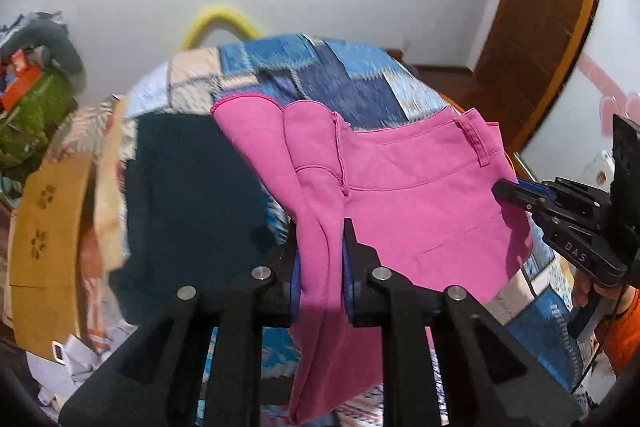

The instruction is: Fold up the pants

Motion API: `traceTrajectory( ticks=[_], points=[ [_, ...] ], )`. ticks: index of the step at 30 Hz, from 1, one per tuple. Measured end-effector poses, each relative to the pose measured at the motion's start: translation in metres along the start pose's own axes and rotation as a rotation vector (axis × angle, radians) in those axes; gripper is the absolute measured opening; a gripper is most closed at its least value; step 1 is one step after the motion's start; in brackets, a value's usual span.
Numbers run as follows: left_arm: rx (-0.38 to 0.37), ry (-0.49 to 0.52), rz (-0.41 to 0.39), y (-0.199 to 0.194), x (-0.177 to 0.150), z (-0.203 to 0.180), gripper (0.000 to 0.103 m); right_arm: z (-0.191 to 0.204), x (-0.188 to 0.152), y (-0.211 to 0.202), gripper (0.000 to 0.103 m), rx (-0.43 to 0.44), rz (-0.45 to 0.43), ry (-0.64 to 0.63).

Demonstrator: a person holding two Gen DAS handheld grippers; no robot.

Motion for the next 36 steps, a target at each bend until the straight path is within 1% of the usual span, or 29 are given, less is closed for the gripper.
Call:
traceTrajectory(
  ticks=[4,7,10,15,20,24,28,30,32,33,35,36],
  points=[
    [0.042,-0.019,-0.048,-0.013,0.013,0.032,0.017,0.021,0.026,0.008,0.009,0.018,-0.039,-0.033],
    [0.071,-0.039,-0.062,-0.015,0.020,0.058,0.017,0.042,0.044,0.022,0.009,0.028,-0.056,-0.072],
    [0.105,-0.060,-0.062,-0.011,0.022,0.086,0.017,0.057,0.053,0.038,0.009,0.045,-0.058,-0.088],
    [0.149,-0.098,-0.039,0.005,0.013,0.130,0.017,0.085,0.060,0.071,0.009,0.076,-0.042,-0.104],
    [0.179,-0.135,0.010,0.035,-0.006,0.172,0.017,0.113,0.052,0.105,0.009,0.103,-0.001,-0.126],
    [0.205,-0.152,0.055,0.066,-0.023,0.200,0.017,0.125,0.042,0.134,0.009,0.117,0.042,-0.113],
    [0.213,-0.162,0.121,0.102,-0.043,0.219,0.017,0.132,0.028,0.165,0.009,0.104,0.097,-0.106],
    [0.205,-0.170,0.154,0.115,-0.050,0.222,0.018,0.131,0.020,0.179,0.009,0.096,0.126,-0.094],
    [0.200,-0.184,0.184,0.128,-0.058,0.227,0.020,0.129,0.014,0.187,0.009,0.080,0.138,-0.082],
    [0.199,-0.188,0.187,0.130,-0.061,0.228,0.022,0.127,0.012,0.190,0.010,0.077,0.145,-0.077],
    [0.199,-0.196,0.178,0.130,-0.064,0.230,0.028,0.125,0.009,0.193,0.011,0.073,0.160,-0.068],
    [0.205,-0.201,0.175,0.129,-0.065,0.232,0.033,0.125,0.008,0.194,0.015,0.069,0.168,-0.072]
  ],
)
Point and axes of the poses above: each gripper's, at about its wrist camera, not at the fingertips, and y roughly the way its jaws point, z to its left, x to its top, the point moved 7 cm from there along y, roughly the way its jaws point, and after that the axes turned 2 degrees about -z, right-handed, at the moved point
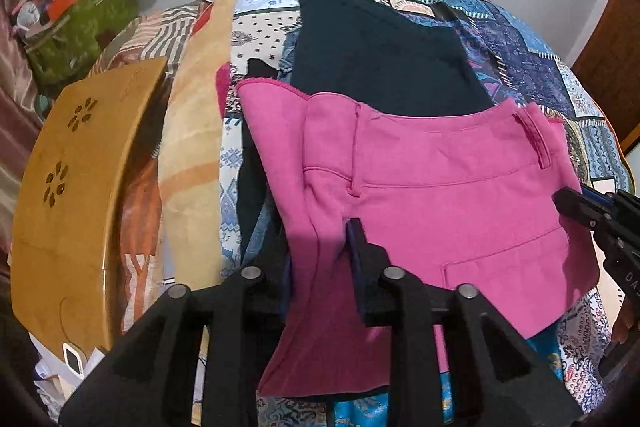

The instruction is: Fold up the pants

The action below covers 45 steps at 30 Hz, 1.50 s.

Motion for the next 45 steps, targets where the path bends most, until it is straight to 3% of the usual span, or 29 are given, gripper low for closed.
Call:
traceTrajectory(
  ticks=[3,4,6,9,13,22,29,32,36,41,43,45],
  points=[
    [0.011,-0.012,0.000,-0.004,-0.002,0.005,0.038,-0.003,-0.006,-0.001,0.022,-0.010,0.026,0.004],
    [0.019,-0.011,0.006,-0.007,-0.005,0.006,0.039,-0.004,-0.007,-0.002,0.032,-0.010,0.035,0.011],
    [0.030,-0.006,0.012,-0.013,-0.008,0.008,0.039,-0.006,-0.010,-0.008,0.040,0.000,0.050,0.041],
    [0.058,0.009,0.007,-0.033,-0.012,0.010,0.039,-0.002,-0.010,-0.025,0.040,0.022,0.027,0.046],
    [0.047,0.006,-0.061,-0.080,-0.011,0.006,0.039,0.014,0.000,-0.064,0.040,0.012,-0.056,-0.016],
    [0.017,0.037,-0.372,-0.251,-0.018,-0.031,0.039,0.070,0.024,-0.209,0.040,0.024,-0.376,-0.134],
    [-0.002,0.056,-0.602,-0.367,-0.055,-0.061,0.039,0.097,0.010,-0.302,0.040,0.082,-0.564,-0.144],
    [-0.009,0.045,-0.669,-0.398,-0.075,-0.069,0.041,0.110,-0.003,-0.335,0.040,0.110,-0.621,-0.146],
    [0.030,0.039,-0.751,-0.428,-0.099,-0.076,0.050,0.120,-0.022,-0.363,0.041,0.126,-0.677,-0.141],
    [0.043,0.022,-0.794,-0.448,-0.120,-0.079,0.069,0.122,-0.036,-0.376,0.057,0.100,-0.704,-0.119],
    [0.051,0.013,-0.814,-0.455,-0.126,-0.079,0.079,0.122,-0.038,-0.377,0.072,0.080,-0.708,-0.111],
    [0.046,0.011,-0.821,-0.459,-0.132,-0.078,0.083,0.121,-0.039,-0.379,0.080,0.065,-0.715,-0.102]
  ],
)
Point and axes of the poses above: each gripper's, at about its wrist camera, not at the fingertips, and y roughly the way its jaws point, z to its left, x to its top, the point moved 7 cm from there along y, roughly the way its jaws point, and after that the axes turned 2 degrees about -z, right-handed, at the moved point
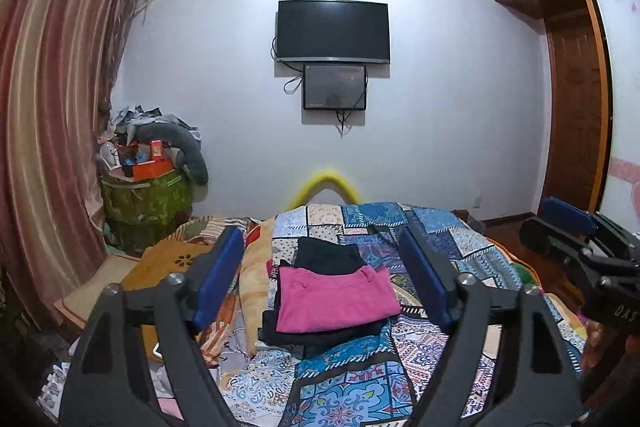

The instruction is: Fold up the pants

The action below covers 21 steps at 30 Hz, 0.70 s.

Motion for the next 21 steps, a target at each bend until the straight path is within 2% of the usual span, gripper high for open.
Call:
traceTrajectory(
  ticks=[3,7,21],
  points=[
    [0.009,0.009,-0.019,-0.007,0.001,0.000,0.089,0.000,0.001,-0.003,0.085,-0.021,0.000,0.007],
    [0.009,0.021,-0.032,-0.011,0.000,-0.002,0.096,-0.003,0.002,-0.010,0.101,-0.044,-0.010,0.024],
    [-0.014,0.014,-0.032,-0.014,0.000,-0.007,0.101,-0.001,-0.003,-0.019,0.102,-0.066,-0.017,0.018]
  ],
)
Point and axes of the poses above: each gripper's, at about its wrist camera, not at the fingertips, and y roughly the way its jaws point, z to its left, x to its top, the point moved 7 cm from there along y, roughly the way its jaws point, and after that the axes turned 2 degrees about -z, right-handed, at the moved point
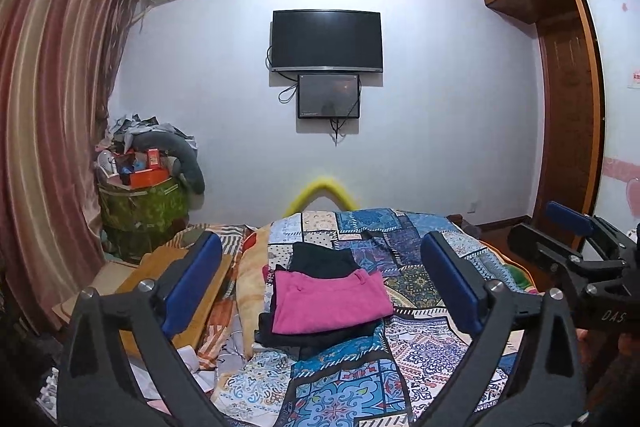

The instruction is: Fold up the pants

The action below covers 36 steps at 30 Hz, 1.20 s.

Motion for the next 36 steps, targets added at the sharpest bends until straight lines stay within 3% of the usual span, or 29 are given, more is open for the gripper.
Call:
traceTrajectory(
  ticks=[36],
  points=[
    [-0.027,0.005,0.019,0.006,-0.011,-0.009,0.103,-0.007,-0.008,-0.006,0.102,-0.021,0.018,0.018]
  ],
)
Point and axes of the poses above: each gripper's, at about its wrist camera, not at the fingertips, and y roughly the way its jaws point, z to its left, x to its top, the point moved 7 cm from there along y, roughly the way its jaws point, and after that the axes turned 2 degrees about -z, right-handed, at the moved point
